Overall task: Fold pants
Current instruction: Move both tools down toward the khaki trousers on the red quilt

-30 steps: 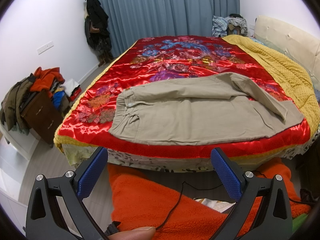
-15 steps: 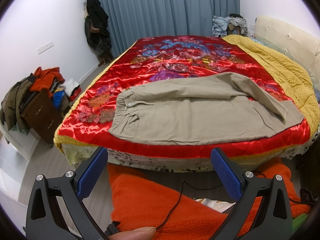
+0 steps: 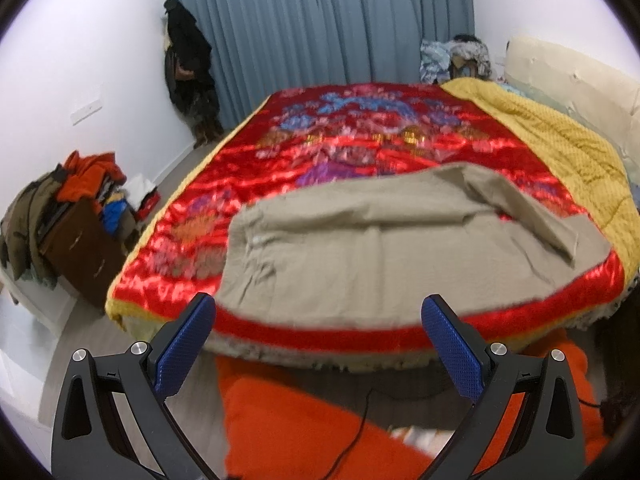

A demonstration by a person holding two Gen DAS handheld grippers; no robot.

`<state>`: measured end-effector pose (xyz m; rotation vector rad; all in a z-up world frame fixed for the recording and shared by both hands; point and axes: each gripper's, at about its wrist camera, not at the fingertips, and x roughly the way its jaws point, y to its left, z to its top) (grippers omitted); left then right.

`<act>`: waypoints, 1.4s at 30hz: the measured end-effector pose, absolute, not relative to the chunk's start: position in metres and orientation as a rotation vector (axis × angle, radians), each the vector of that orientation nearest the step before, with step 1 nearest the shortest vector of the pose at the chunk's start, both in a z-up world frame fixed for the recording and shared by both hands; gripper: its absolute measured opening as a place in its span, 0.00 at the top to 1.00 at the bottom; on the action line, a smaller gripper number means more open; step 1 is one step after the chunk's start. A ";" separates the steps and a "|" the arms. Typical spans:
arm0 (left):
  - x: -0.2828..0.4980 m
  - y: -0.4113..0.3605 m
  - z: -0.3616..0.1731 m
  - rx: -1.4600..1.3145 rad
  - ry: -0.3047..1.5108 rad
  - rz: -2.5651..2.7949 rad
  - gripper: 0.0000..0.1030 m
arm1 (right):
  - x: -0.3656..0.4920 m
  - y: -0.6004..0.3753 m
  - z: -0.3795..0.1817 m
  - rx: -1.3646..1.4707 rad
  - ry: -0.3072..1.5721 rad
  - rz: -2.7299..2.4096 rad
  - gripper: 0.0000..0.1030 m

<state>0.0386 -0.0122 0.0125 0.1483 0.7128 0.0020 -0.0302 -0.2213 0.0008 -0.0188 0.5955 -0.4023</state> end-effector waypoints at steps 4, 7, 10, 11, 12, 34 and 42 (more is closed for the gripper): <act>0.066 -0.034 0.028 0.149 0.672 -0.023 0.00 | -0.006 -0.250 0.000 0.120 0.547 -0.302 0.00; 0.080 -0.047 0.031 0.130 0.678 -0.058 0.00 | 0.008 -0.276 -0.024 0.189 0.574 -0.307 0.00; 0.088 -0.057 0.022 0.138 0.706 -0.076 0.00 | 0.024 -0.299 -0.057 0.192 0.684 -0.325 0.02; 0.089 -0.060 0.016 0.148 0.720 -0.078 0.00 | 0.030 -0.308 -0.072 0.178 0.729 -0.331 0.04; 0.092 -0.062 0.007 0.162 0.741 -0.078 0.00 | 0.037 -0.314 -0.084 0.154 0.770 -0.345 0.06; 0.182 -0.094 -0.059 0.159 0.952 -0.043 0.01 | 0.111 -0.394 -0.156 -0.029 0.956 -0.303 0.13; 0.185 -0.104 -0.075 0.161 1.002 -0.052 0.01 | 0.150 -0.396 -0.167 -0.175 0.986 -0.203 0.13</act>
